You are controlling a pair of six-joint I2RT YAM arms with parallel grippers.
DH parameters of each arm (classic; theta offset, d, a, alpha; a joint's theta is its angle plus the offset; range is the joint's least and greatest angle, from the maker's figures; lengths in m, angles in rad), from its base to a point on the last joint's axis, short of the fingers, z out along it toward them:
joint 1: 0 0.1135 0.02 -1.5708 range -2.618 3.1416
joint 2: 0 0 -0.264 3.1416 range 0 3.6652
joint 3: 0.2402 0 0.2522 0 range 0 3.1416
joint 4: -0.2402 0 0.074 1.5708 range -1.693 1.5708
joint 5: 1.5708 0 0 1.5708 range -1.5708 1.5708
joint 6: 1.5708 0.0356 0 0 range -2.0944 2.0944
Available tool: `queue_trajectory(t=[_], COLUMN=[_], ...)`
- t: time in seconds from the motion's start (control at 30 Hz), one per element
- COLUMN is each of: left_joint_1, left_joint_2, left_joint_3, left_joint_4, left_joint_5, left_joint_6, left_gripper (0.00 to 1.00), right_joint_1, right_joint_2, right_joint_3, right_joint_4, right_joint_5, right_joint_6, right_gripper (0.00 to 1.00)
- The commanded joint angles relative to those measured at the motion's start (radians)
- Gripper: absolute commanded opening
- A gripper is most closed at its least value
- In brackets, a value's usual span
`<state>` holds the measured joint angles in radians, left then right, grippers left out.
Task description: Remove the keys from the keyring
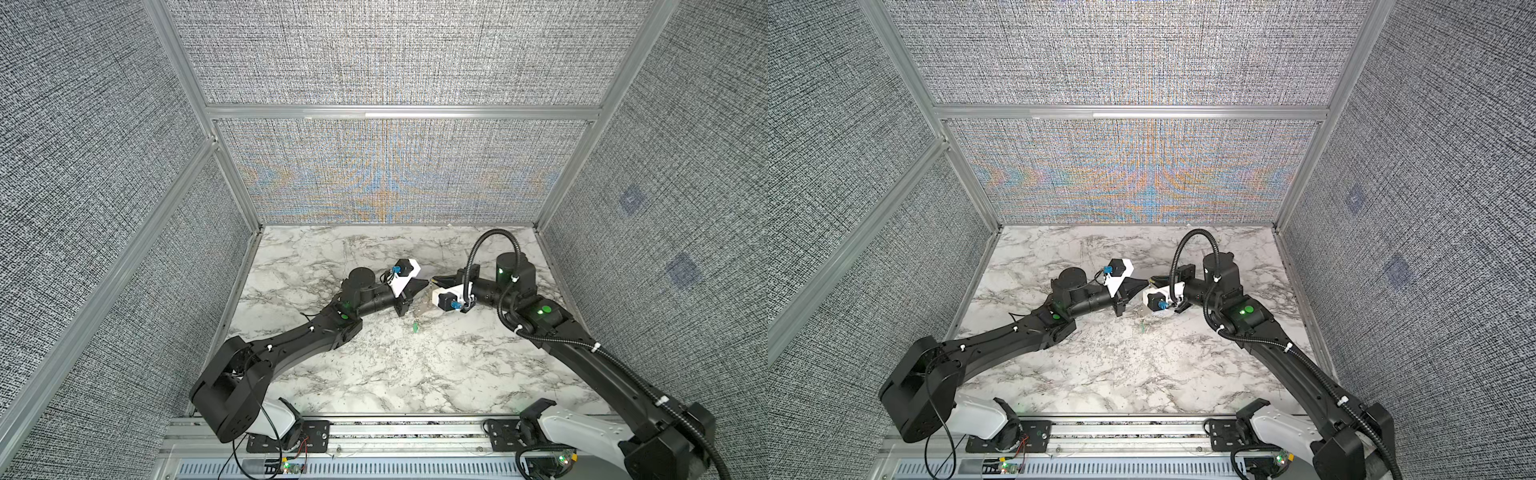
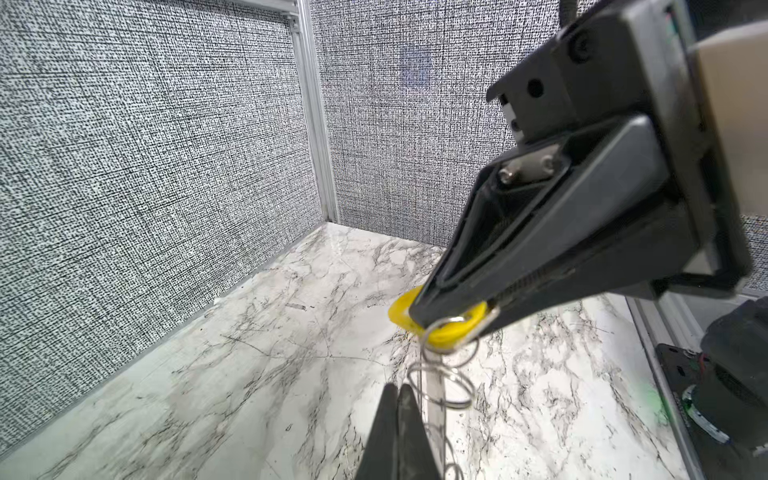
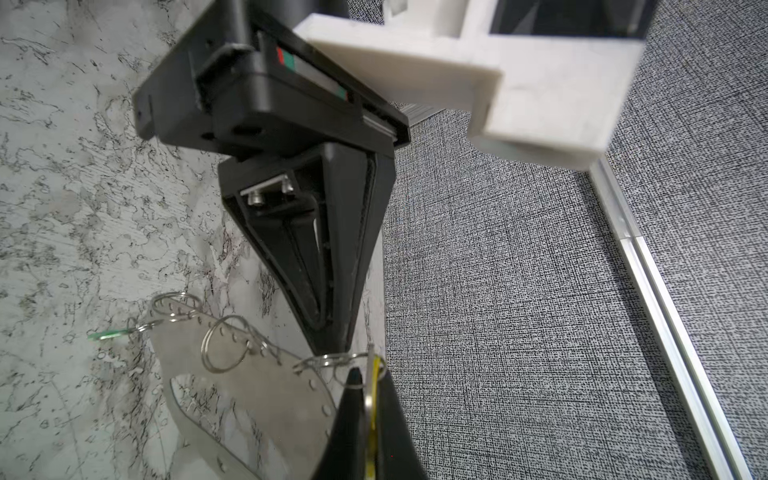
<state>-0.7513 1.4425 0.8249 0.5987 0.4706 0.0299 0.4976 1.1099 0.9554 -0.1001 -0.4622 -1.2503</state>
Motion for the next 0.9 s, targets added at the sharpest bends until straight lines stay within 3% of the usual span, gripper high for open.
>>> queue_trajectory(t=[0.0, 0.13, 0.23, 0.33, 0.63, 0.87], left_joint_1=[-0.001, 0.000, 0.000, 0.001, 0.000, 0.000], left_joint_2=[-0.011, -0.025, -0.032, -0.032, -0.025, -0.022], left_joint_3=[-0.002, -0.021, -0.040, -0.049, -0.064, -0.093], left_joint_4=[-0.016, 0.004, 0.026, 0.043, 0.111, 0.220], left_joint_5=[-0.023, -0.015, 0.000, 0.032, 0.012, 0.045], left_joint_6=[0.009, 0.031, 0.062, 0.099, 0.138, 0.093], left_gripper=[0.00, 0.02, 0.22, 0.31, 0.34, 0.34], right_joint_1=[0.001, -0.002, -0.006, -0.008, -0.007, -0.001], right_joint_2=[0.003, 0.007, 0.011, 0.016, 0.018, 0.018], right_joint_3=[0.011, 0.020, 0.028, 0.033, 0.036, 0.028], right_joint_4=[0.026, 0.013, 0.009, 0.007, 0.008, 0.007], right_joint_5=[-0.029, -0.051, -0.079, -0.100, -0.127, -0.129], right_joint_6=[0.020, 0.017, 0.017, 0.013, 0.010, 0.014], right_gripper=[0.00, 0.00, 0.00, 0.00, 0.00, 0.00])
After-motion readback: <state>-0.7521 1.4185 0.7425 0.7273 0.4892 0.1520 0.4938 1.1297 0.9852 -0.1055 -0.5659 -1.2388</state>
